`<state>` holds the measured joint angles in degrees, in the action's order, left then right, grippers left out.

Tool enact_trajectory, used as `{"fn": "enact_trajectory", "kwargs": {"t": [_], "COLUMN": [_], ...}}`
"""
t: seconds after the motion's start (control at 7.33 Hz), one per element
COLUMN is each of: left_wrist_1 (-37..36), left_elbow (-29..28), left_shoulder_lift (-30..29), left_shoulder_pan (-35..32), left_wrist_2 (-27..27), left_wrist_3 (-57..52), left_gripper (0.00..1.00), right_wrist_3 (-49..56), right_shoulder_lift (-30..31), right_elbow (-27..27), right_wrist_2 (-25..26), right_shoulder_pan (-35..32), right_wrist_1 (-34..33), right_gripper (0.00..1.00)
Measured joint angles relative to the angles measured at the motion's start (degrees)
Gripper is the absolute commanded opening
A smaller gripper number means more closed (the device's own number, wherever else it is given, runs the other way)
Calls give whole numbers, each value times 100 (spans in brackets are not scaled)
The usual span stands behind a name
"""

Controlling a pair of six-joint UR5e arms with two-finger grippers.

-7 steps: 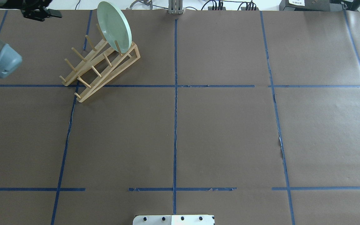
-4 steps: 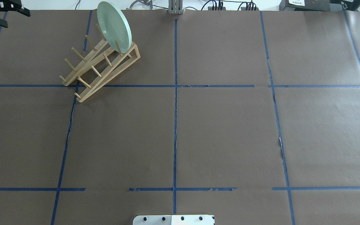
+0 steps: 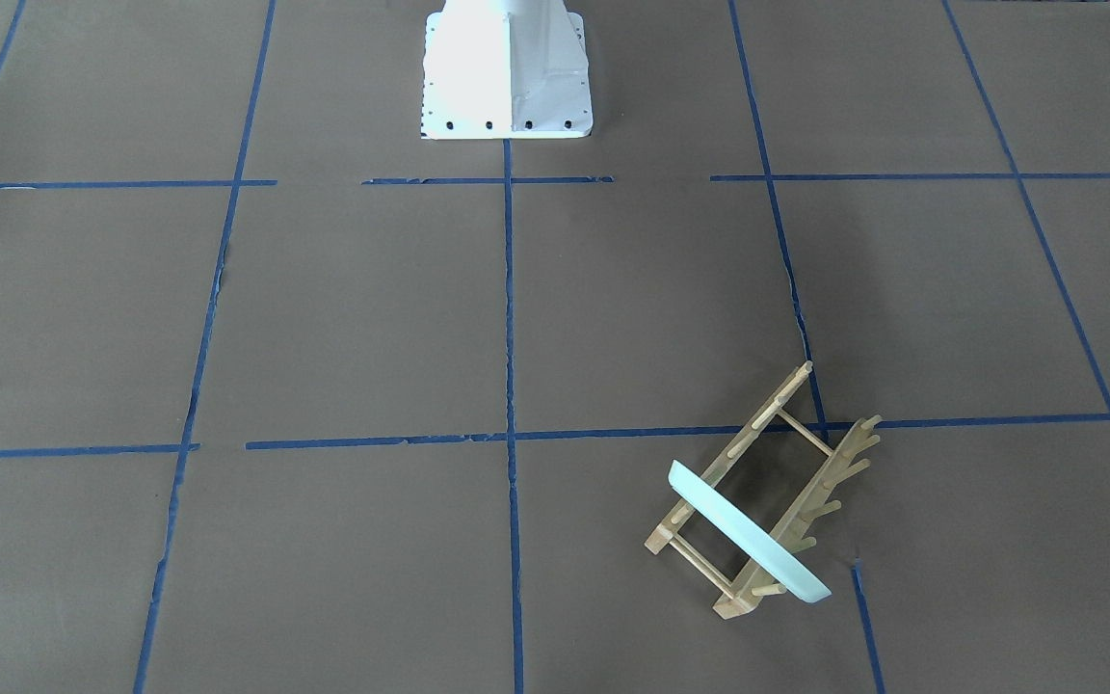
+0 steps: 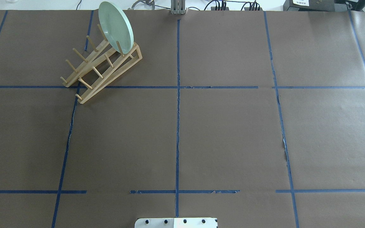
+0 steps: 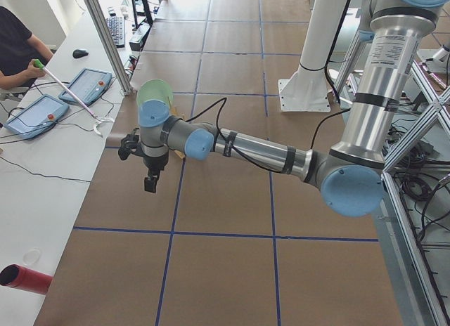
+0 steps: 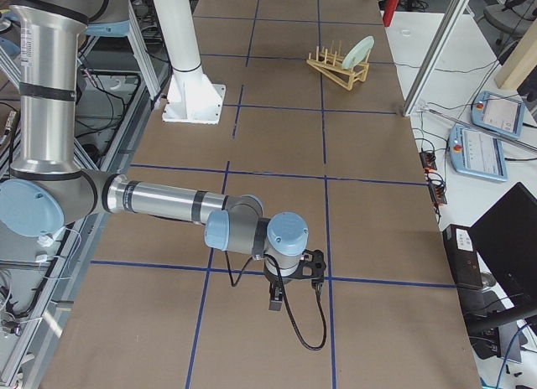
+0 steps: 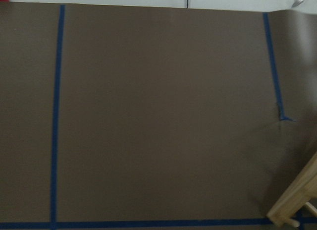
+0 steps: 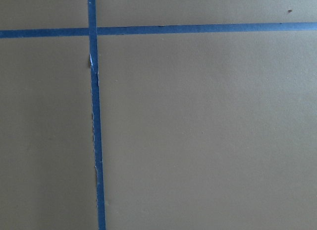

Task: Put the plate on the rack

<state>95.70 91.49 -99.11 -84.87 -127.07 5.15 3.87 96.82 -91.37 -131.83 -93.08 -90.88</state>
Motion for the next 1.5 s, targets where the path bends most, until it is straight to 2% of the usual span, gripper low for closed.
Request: {"fn": "enact_trajectory", "kwargs": {"t": [0.27,0.55,1.09,1.5], "left_wrist_1": [-132,-152,-779,-870], "left_elbow": [82,243,469,575], "left_shoulder_lift": [668,1007,1140,1197], "left_shoulder_pan": [-461,-623,-712,-735], "left_wrist_2": [-355,-624,-679,-690], "left_wrist_3": [-931,-1124,-1157,-1160], "left_gripper": [99,99,99,100], "right_wrist_3": [0,0,0,0], "right_shoulder_lift": [3,-1,0,-4], "right_elbow": [0,-3,-4,0], "right_wrist_2": [0,0,0,0], "right_shoulder_pan": [0,0,0,0], "right_wrist_1": [0,0,0,0], "right_gripper": [100,100,100,100]}}
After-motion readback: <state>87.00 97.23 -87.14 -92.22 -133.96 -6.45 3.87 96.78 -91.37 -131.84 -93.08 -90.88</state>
